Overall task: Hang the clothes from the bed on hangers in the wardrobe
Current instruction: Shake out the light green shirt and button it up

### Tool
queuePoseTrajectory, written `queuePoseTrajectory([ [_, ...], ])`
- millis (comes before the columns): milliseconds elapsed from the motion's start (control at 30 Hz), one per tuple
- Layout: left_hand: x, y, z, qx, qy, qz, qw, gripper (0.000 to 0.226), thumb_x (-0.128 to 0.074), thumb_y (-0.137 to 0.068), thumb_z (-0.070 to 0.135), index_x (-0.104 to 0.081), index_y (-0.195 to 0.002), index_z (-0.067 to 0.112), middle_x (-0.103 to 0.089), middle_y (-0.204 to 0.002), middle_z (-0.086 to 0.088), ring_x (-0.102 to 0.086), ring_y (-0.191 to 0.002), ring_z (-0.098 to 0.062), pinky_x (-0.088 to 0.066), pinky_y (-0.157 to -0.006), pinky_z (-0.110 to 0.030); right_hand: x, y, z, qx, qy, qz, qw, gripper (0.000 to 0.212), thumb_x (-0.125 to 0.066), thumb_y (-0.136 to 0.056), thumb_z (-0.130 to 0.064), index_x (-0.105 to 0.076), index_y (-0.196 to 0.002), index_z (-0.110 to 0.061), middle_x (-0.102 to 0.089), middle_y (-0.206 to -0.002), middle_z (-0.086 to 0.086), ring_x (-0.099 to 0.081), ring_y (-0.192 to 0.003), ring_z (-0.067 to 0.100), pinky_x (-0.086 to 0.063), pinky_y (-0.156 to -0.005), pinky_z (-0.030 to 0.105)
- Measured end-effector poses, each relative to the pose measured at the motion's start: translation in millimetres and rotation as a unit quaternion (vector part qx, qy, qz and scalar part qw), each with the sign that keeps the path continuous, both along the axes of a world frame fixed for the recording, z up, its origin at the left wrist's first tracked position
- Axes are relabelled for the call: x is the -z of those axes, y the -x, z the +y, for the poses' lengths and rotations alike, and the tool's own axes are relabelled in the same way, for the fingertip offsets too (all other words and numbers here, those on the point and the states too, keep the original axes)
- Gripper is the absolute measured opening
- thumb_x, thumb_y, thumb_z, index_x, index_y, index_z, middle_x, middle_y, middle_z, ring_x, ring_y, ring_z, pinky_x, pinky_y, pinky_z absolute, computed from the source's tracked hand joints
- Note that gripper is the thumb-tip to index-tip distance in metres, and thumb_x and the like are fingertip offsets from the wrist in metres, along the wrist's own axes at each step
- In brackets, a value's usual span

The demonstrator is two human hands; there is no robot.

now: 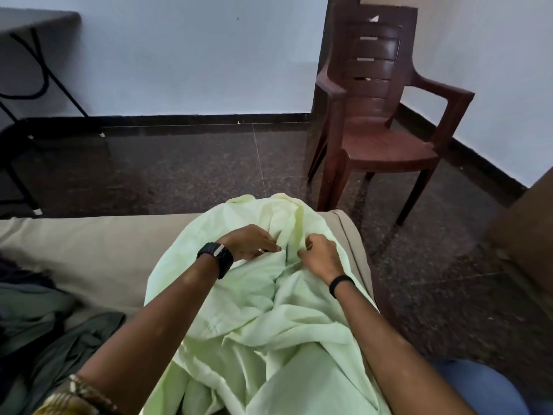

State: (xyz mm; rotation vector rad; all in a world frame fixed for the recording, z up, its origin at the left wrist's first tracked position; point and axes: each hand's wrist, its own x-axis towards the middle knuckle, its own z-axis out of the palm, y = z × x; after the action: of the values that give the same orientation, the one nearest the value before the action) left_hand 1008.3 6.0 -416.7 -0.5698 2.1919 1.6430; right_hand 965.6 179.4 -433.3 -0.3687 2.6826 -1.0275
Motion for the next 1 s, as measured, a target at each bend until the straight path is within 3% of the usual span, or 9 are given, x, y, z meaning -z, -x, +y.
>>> queuePoseTrajectory([
  [167,-15,2,7,-0.027,-0.121,0.056,0.991,0.021,-0.068,-0.085,0.006,-0.055,-0.072,0.015,-0.059,-0.068,0.000,-0.056,-0.055,-0.008,-0.044,-0.048,-0.017,-28,1,-6,0.060,0.272,-0.162,0.947,0.019,-0.045,-0.095,-0.013,-0.059,-0.104,-0.004,-0.063,-0.084,0.009,-0.059,-0.066,0.020,-0.046,-0.052,0.027],
  [333,-20,-7,16,-0.045,-0.065,0.096,0.992,0.016,-0.056,-0.095,0.015,-0.047,-0.082,0.018,-0.052,-0.073,-0.002,-0.045,-0.061,-0.015,-0.036,-0.052,-0.022,-42,-8,-1,0.041,0.302,-0.240,0.922,0.021,-0.033,-0.101,-0.016,-0.046,-0.117,-0.013,-0.061,-0.101,0.009,-0.059,-0.082,0.021,-0.050,-0.062,0.031],
  [433,-18,-16,22,-0.048,-0.027,0.133,0.990,0.014,-0.057,-0.095,0.017,-0.048,-0.085,0.017,-0.054,-0.074,-0.001,-0.045,-0.060,-0.012,-0.034,-0.052,-0.022,-45,-17,1,0.049,0.370,-0.289,0.881,0.017,-0.047,-0.098,-0.012,-0.049,-0.115,-0.011,-0.062,-0.097,0.009,-0.060,-0.078,0.021,-0.049,-0.065,0.032],
  [533,-18,-28,29,-0.077,-0.081,0.170,0.979,0.013,-0.063,-0.090,0.006,-0.052,-0.087,0.013,-0.060,-0.074,-0.006,-0.053,-0.054,-0.004,-0.041,-0.049,-0.015,-44,-30,4,0.017,0.396,-0.296,0.869,0.028,-0.060,-0.090,-0.001,-0.053,-0.116,-0.007,-0.065,-0.094,0.012,-0.061,-0.076,0.021,-0.048,-0.070,0.032],
  [633,-14,-43,34,-0.105,-0.179,0.163,0.965,0.016,-0.067,-0.084,-0.001,-0.060,-0.098,0.003,-0.068,-0.090,-0.018,-0.066,-0.075,-0.020,-0.054,-0.068,-0.027,-40,-45,11,-0.006,0.398,-0.261,0.879,0.042,-0.061,-0.082,0.013,-0.056,-0.121,-0.003,-0.067,-0.107,0.022,-0.065,-0.093,0.031,-0.052,-0.088,0.038],
  [700,-10,-54,38,-0.107,-0.208,0.153,0.960,0.021,-0.069,-0.083,0.000,-0.061,-0.100,-0.010,-0.065,-0.094,-0.025,-0.064,-0.083,-0.028,-0.052,-0.078,-0.034,-36,-53,18,-0.020,0.330,-0.160,0.930,0.036,-0.065,-0.081,0.008,-0.063,-0.114,-0.008,-0.071,-0.101,0.017,-0.067,-0.096,0.030,-0.052,-0.092,0.041],
  [800,-5,-68,46,-0.128,-0.190,0.162,0.960,0.016,-0.074,-0.079,0.005,-0.060,-0.073,0.002,-0.059,-0.069,-0.009,-0.056,-0.061,-0.015,-0.047,-0.058,-0.021,-30,-61,29,-0.024,0.156,0.059,0.986,0.011,-0.072,-0.080,-0.004,-0.063,-0.080,-0.010,-0.063,-0.069,-0.004,-0.058,-0.066,0.013,-0.047,-0.067,0.023],
  [867,-2,-73,49,-0.155,-0.169,0.178,0.957,0.023,-0.075,-0.080,0.008,-0.055,-0.068,0.011,-0.053,-0.062,0.000,-0.048,-0.053,-0.009,-0.039,-0.049,-0.017,-27,-65,35,-0.006,0.098,0.156,0.983,0.025,-0.071,-0.080,-0.005,-0.051,-0.066,-0.004,-0.049,-0.057,-0.001,-0.040,-0.055,0.014,-0.032,-0.052,0.022],
  [1000,-6,-83,48,-0.208,-0.218,0.204,0.931,0.020,-0.068,-0.087,0.017,-0.056,-0.071,0.016,-0.061,-0.072,0.000,-0.057,-0.059,-0.012,-0.044,-0.052,-0.020,-39,-66,41,0.033,0.158,0.144,0.976,0.014,-0.077,-0.078,-0.013,-0.065,-0.073,-0.008,-0.062,-0.063,-0.008,-0.056,-0.060,0.004,-0.042,-0.056,0.011],
])
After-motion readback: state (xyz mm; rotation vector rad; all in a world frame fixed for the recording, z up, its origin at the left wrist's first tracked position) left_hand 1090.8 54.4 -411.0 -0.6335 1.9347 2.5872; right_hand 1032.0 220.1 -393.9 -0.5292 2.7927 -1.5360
